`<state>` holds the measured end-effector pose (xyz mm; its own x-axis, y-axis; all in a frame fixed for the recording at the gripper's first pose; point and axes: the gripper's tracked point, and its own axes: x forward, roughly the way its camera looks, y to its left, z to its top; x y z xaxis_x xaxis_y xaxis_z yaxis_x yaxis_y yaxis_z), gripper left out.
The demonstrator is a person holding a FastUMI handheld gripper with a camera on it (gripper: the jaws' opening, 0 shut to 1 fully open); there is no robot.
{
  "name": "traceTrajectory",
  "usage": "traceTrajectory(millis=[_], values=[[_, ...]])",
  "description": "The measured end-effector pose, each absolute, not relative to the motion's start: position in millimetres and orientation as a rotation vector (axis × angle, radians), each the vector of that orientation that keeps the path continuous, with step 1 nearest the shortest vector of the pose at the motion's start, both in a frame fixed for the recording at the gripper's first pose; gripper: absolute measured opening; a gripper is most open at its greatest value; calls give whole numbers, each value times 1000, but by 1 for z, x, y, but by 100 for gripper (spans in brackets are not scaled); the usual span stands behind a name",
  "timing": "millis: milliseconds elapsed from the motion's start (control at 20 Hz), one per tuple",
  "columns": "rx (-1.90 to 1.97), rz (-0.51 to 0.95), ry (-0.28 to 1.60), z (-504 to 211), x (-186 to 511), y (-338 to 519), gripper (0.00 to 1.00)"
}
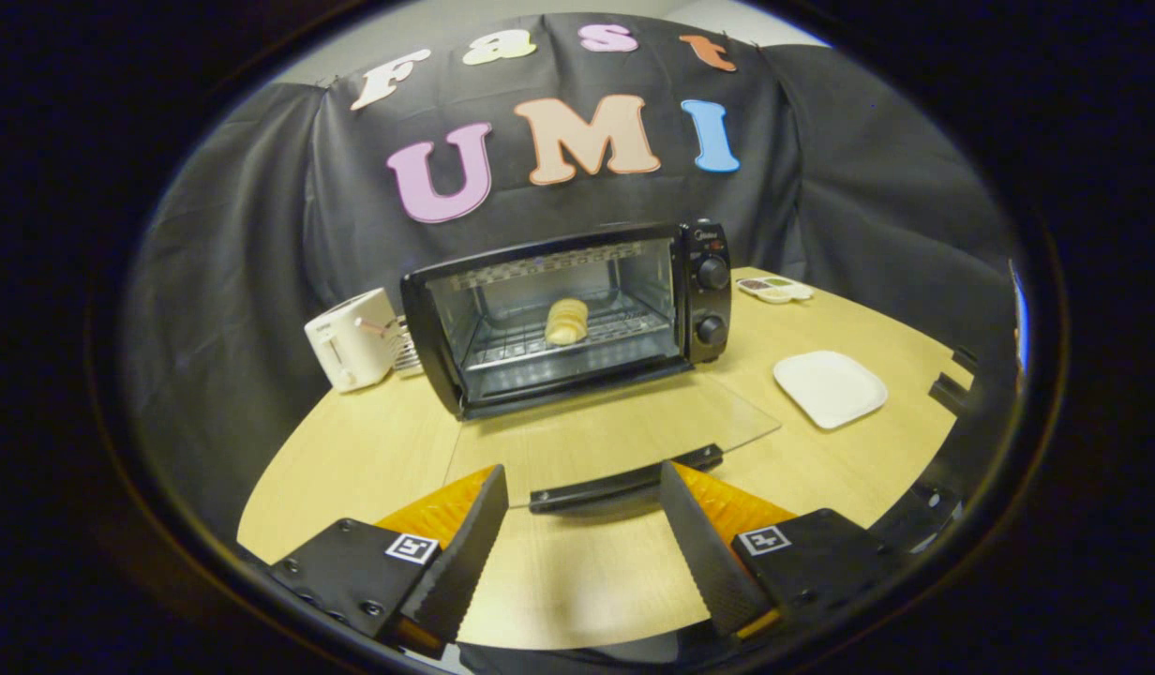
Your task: Open the toaster oven, put the food inside, and close the toaster oven door.
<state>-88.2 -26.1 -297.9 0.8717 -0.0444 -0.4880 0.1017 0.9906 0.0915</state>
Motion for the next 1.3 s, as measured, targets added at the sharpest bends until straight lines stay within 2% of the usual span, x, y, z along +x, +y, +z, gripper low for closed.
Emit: traceTrajectory(millis=[250, 700, 1300], values=[[112, -69, 548, -321, -100, -31, 100], [89, 21, 551, -342, -73, -29, 100], [58, 7, 417, -291, -56, -36, 97]])
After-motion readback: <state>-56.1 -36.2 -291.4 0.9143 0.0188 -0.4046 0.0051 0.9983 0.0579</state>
